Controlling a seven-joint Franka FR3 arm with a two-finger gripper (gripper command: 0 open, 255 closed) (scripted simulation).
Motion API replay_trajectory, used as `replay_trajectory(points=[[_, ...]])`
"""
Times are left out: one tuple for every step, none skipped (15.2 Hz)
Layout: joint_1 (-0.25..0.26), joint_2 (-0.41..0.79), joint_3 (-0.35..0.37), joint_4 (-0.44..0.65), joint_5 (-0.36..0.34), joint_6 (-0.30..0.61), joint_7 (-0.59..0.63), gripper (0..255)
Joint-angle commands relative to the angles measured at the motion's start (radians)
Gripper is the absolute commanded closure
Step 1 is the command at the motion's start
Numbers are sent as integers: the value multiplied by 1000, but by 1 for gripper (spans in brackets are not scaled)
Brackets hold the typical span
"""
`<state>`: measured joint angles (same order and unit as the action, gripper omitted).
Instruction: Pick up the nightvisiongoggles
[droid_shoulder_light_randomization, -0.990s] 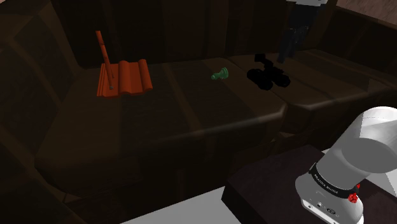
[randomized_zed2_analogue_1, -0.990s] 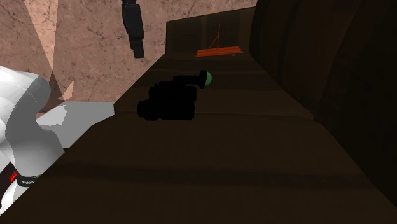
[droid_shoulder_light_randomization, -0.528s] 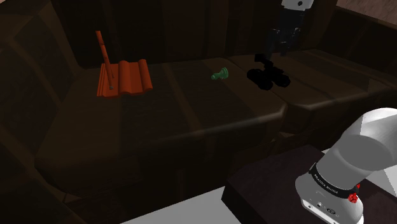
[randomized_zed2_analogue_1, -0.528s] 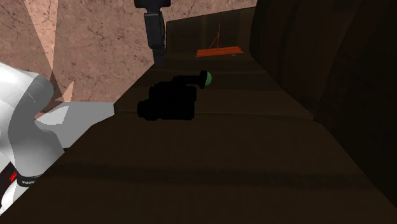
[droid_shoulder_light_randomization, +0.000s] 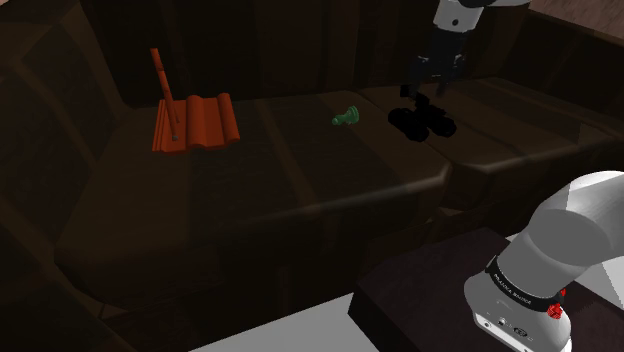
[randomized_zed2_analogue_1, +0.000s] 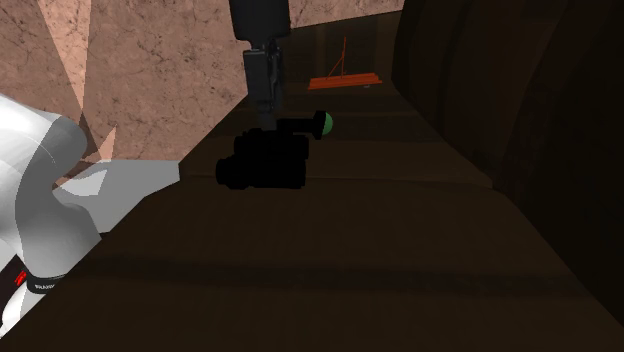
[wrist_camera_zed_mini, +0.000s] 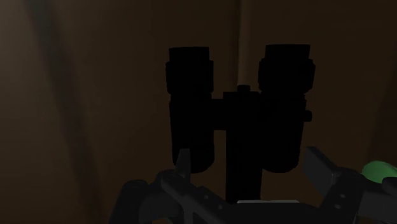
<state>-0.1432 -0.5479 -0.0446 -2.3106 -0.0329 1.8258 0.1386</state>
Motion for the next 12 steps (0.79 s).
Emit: replay_trajectory(points=[[-1, 0, -1, -28, -1, 29, 0, 0], [-1, 0, -1, -36, -1, 37, 0, 0], [-1, 0, -1, -36, -1, 37, 0, 0], [-1, 0, -1, -36, -1, 37, 0, 0], [-1, -1, -1, -38, -1, 37, 0, 255], [-1, -1, -1, -38, -1, 38, 1, 255], [-1, -1, -1, -38, -1, 38, 1, 255], [-1, -1, -1, -38, -1, 38, 1, 255], [-1, -1, -1, -38, -1, 38, 1, 255], [-1, -1, -1, -38, -1, 38, 1, 255], [-1, -1, -1, -38, -1, 38, 1, 255], [-1, -1, -1, -38, -1, 38, 0, 255]])
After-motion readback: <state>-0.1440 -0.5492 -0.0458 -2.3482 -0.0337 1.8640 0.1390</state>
